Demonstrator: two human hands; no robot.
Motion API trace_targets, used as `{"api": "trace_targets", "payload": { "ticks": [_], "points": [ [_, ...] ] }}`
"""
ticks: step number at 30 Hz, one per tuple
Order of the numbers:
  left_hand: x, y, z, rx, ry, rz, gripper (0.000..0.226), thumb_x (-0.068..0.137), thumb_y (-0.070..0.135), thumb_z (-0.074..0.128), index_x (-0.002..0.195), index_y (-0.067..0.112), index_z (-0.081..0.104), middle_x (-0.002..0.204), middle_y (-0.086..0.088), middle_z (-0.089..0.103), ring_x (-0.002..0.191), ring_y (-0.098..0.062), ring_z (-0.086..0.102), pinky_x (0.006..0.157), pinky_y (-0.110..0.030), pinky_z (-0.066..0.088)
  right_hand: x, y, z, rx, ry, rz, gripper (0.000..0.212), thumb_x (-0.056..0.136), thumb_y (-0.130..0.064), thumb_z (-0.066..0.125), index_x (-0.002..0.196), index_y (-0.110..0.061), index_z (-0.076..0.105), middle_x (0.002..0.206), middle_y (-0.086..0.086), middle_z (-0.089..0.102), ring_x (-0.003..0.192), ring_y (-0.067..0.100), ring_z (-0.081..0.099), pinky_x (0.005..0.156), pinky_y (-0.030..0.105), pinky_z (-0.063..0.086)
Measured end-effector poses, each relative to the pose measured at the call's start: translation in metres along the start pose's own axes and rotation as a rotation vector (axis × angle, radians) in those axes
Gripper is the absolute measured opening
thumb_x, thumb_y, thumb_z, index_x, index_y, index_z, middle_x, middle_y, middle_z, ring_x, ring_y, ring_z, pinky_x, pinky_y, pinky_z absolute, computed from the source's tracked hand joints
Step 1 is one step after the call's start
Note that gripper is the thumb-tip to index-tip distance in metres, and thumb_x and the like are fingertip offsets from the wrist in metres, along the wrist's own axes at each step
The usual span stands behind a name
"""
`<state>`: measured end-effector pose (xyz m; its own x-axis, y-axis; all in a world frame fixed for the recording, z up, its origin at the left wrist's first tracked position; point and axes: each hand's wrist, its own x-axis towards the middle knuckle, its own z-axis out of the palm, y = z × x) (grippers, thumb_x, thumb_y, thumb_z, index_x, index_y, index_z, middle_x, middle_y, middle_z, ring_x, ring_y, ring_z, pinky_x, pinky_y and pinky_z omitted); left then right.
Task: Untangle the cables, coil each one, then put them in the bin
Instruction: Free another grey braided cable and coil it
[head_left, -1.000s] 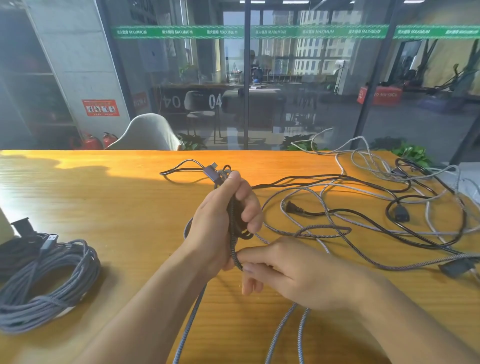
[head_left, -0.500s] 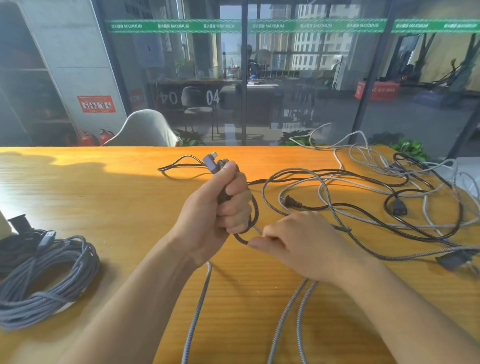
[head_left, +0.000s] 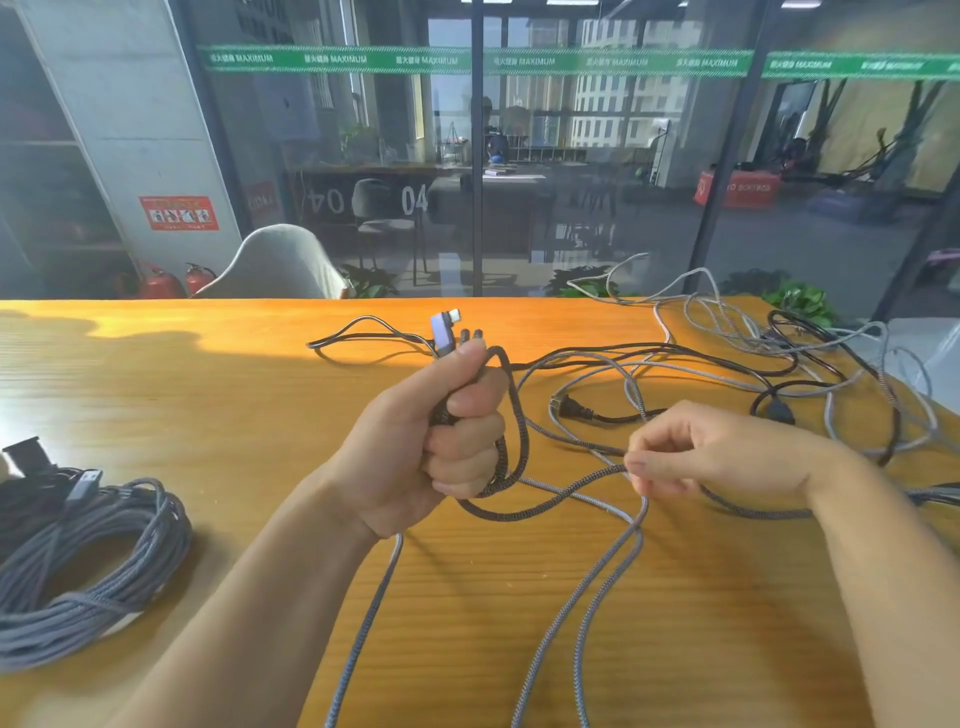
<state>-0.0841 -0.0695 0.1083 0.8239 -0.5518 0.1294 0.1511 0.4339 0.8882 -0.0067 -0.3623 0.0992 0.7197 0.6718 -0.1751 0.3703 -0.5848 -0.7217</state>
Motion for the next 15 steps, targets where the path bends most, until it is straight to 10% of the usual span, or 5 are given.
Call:
{"api": "trace_targets", "payload": {
  "ticks": [8, 15],
  "points": [
    [0.013, -0.026, 0.019, 0.247, -0.008, -0.145, 0.042, 0.099, 0.044, 0.040, 0.061, 0.027, 0.043, 0.050, 0.010, 0.026, 0.042, -0.006, 0.018, 0.042, -0.020, 0.016, 0.031, -0.026, 0.037, -0.486, 0.906, -0.002, 0.059, 0.079, -0.078, 0.066, 0.061, -0.023, 0.060, 0.048, -0.004, 0.053, 0.053, 0.013, 0.050, 0.049, 0.029, 0.030],
    [0.023, -0.047, 0.019, 0.483, 0.072, -0.191, 0.042, 0.103, 0.044, 0.044, 0.065, 0.024, 0.039, 0.056, 0.003, 0.025, 0.049, -0.014, 0.017, 0.043, -0.022, 0.016, 0.031, -0.043, 0.056, -0.019, 0.913, -0.204, 0.040, 0.091, -0.054, 0.072, 0.071, -0.019, 0.070, 0.056, -0.002, 0.061, 0.053, 0.017, 0.051, 0.053, 0.033, 0.044]
  ]
}}
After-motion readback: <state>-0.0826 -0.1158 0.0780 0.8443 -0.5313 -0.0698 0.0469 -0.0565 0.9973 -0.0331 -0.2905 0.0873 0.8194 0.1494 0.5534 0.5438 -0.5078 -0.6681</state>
